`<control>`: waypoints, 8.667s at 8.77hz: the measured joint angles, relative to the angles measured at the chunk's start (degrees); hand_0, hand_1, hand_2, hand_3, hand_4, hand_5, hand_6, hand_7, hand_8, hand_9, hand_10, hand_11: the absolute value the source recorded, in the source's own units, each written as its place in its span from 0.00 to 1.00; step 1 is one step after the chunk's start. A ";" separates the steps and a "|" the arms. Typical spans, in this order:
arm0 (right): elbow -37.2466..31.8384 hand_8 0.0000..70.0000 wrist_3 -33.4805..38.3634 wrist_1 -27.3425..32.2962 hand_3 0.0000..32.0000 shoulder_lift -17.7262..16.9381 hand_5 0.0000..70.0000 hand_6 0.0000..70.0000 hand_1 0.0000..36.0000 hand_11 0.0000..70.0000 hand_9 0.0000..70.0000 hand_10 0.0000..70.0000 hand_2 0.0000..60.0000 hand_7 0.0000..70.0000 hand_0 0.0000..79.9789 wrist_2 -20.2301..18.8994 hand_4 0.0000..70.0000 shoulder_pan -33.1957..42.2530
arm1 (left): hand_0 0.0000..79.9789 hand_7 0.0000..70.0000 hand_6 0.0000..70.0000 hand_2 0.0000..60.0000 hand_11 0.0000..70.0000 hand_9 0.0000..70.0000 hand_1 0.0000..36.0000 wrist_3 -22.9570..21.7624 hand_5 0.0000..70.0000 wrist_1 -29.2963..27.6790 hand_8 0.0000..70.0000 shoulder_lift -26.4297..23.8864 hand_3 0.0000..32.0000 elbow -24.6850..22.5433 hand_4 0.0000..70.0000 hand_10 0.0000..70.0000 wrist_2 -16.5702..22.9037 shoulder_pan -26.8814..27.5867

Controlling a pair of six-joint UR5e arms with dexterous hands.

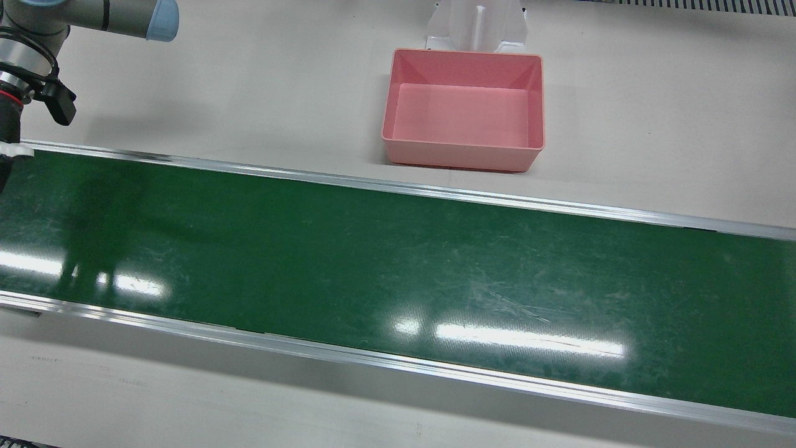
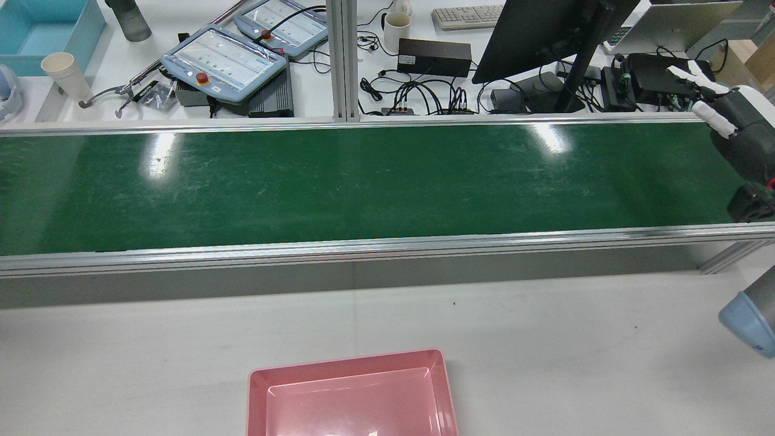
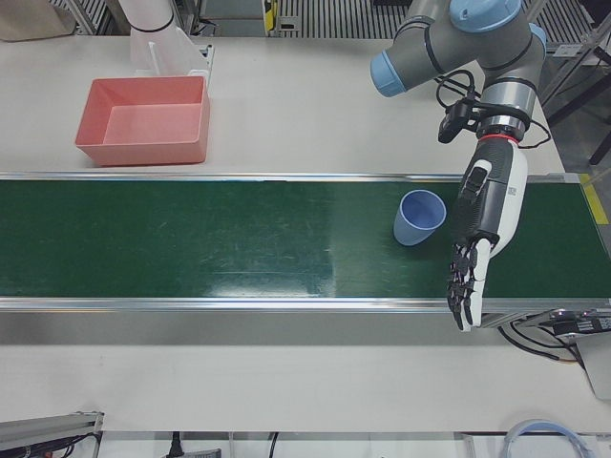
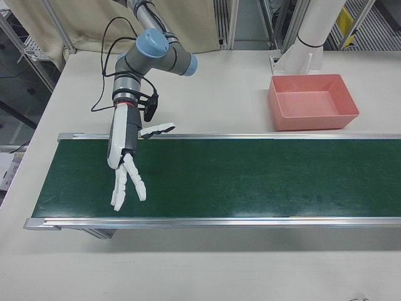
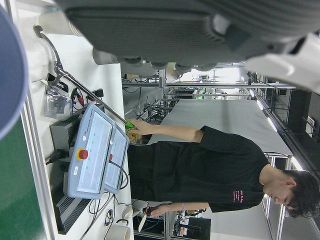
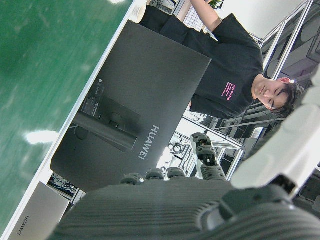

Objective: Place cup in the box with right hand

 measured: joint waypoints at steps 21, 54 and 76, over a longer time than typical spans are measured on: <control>0.38 0.02 1.19 0.09 0.00 0.98 0.03 0.01 0.25 0.00 0.01 0.00 0.28 0.00 0.34 0.15 0.00 -3.89 | 0.00 0.00 0.00 0.00 0.00 0.00 0.00 0.00 0.00 0.02 0.00 0.00 0.00 -0.07 0.00 0.00 0.00 0.00; 2.36 0.03 1.48 -0.41 0.00 0.89 0.07 0.02 0.49 0.00 0.00 0.00 0.23 0.00 0.59 0.73 0.00 -10.33 | 0.00 0.00 0.00 0.00 0.00 0.00 0.00 0.00 0.00 0.02 0.00 0.00 0.00 -0.09 0.00 0.00 0.00 0.00; 34.63 0.81 -37.75 -11.86 0.00 12.68 0.20 0.42 0.65 0.78 1.00 0.54 1.00 1.00 0.52 14.22 0.00 -52.01 | 0.00 0.00 0.00 0.00 0.00 0.00 0.00 0.00 0.00 0.07 0.00 0.00 0.00 -0.09 0.00 0.00 0.00 0.00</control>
